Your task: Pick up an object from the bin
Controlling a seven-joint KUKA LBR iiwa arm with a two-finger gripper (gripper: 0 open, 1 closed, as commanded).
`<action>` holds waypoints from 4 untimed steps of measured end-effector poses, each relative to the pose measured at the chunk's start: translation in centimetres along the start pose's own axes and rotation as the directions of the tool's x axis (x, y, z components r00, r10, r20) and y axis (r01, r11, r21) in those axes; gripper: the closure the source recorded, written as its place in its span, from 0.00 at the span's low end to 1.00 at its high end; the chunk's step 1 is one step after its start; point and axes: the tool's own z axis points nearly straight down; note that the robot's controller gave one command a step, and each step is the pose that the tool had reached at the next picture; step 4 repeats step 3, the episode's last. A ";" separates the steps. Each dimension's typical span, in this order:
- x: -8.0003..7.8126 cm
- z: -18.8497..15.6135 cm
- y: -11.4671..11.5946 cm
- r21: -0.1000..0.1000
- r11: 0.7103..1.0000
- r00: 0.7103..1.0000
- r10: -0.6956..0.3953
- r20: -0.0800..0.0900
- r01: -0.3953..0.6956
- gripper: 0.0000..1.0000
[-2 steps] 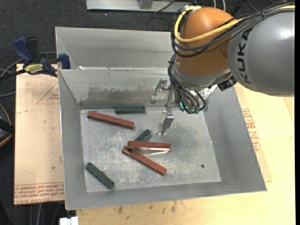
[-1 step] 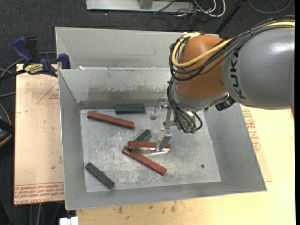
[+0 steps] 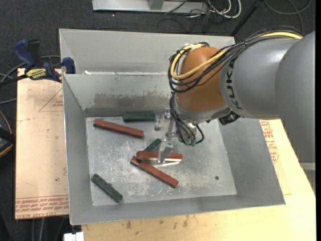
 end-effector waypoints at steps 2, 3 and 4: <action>3.5 4.9 0.0 -0.009 0.997 0.997 0.073 0.011 -0.073 1.00; 2.8 -7.1 -0.5 0.001 1.000 1.000 0.032 -0.002 -0.032 1.00; 2.8 -7.1 -0.5 0.001 1.000 1.000 0.032 -0.002 -0.032 1.00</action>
Offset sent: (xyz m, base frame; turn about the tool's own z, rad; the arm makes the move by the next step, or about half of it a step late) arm 0.0000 0.0000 0.0000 0.0000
